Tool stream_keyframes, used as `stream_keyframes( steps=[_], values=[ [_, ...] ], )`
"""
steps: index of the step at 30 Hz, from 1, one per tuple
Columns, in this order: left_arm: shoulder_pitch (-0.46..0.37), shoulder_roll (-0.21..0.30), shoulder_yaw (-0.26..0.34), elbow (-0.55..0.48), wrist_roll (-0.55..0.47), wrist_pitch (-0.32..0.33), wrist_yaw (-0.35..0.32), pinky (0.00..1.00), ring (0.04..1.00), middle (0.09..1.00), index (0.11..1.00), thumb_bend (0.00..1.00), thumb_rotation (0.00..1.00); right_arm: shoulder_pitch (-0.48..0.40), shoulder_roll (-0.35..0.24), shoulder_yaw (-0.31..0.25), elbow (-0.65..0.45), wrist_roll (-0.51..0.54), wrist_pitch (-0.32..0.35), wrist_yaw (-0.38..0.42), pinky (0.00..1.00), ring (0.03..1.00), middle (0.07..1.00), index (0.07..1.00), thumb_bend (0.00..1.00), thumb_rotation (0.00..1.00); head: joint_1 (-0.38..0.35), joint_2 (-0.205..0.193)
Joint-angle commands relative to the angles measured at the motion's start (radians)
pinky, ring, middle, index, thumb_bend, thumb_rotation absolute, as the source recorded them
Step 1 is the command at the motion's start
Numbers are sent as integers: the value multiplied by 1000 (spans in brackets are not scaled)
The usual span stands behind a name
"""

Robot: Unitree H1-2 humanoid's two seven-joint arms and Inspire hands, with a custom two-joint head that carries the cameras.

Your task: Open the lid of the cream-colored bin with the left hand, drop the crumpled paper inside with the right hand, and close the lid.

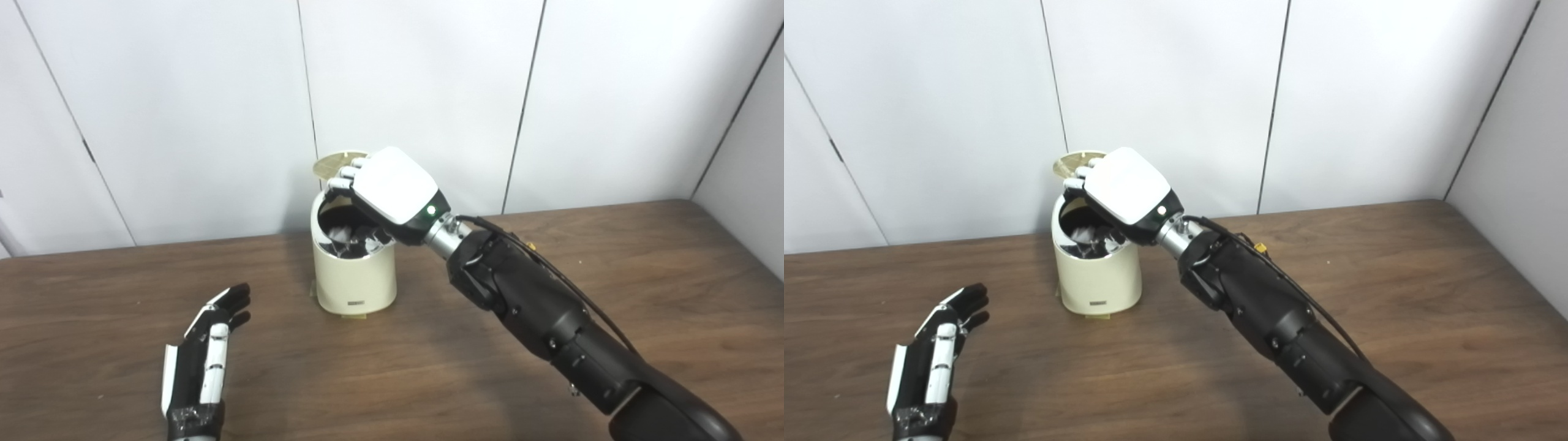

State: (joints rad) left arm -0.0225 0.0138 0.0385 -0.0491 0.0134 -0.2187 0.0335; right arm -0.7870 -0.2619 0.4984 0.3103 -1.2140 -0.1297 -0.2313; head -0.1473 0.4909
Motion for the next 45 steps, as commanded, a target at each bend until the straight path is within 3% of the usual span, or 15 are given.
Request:
stream_keyframes(
  steps=[1, 11, 17, 18, 19, 20, 22, 29, 38, 42, 45],
  values=[
    [-17, -1, -6, 13, 8, -34, 0, 814, 837, 825, 799, 357, 844, -30, -17, -10, -30, -2, 22, -4, 497, 633, 661, 626, 1000, 55, -1, 0],
    [-17, -3, -8, 13, 12, -36, 2, 809, 832, 822, 797, 333, 842, -25, -17, -16, -43, 4, 27, 5, 479, 618, 660, 621, 982, 68, 0, 1],
    [-19, -3, -6, 13, 9, -32, 3, 800, 826, 817, 792, 336, 830, -8, -17, -21, -36, 8, -7, -126, 410, 514, 565, 535, 956, 13, -2, 3],
    [-19, -3, -6, 14, 10, -32, 3, 799, 826, 816, 792, 332, 828, -4, -17, -21, -34, 8, -14, -153, 395, 494, 541, 505, 699, 80, -2, 2],
    [-19, -2, -6, 15, 10, -34, 3, 800, 827, 817, 792, 329, 827, 1, -18, -21, -34, 7, -16, -175, 386, 479, 526, 494, 611, 102, -2, 2],
    [-19, -1, -6, 15, 10, -33, 2, 800, 827, 817, 793, 329, 827, 6, -18, -23, -33, 9, -20, -201, 376, 467, 527, 477, 569, 52, -3, 3],
    [-19, 0, -7, 14, 9, -31, 0, 806, 829, 819, 795, 333, 837, 16, -17, -30, -34, 15, -24, -240, 360, 451, 529, 460, 533, 10, -3, 4],
    [-19, 0, -7, 17, 11, -35, 2, 808, 822, 820, 794, 337, 840, 66, -8, -85, -95, 55, -20, -311, 353, 457, 526, 451, 517, 0, -2, 5],
    [-22, 6, -7, 21, 7, -40, -4, 790, 815, 818, 794, 330, 842, 193, -3, -200, -310, 167, -30, -280, 350, 444, 514, 455, 519, 0, 2, 2],
    [-21, 5, -6, 15, 10, -33, 0, 786, 820, 815, 790, 320, 843, 282, 6, -272, -396, 284, -1, -190, 336, 432, 523, 466, 518, 0, 4, 2],
    [-19, 7, -7, 11, 5, -30, -4, 801, 827, 819, 794, 333, 835, 354, 4, -311, -441, 355, -11, -152, 267, 448, 525, 461, 516, 0, 6, 2]
  ],
)
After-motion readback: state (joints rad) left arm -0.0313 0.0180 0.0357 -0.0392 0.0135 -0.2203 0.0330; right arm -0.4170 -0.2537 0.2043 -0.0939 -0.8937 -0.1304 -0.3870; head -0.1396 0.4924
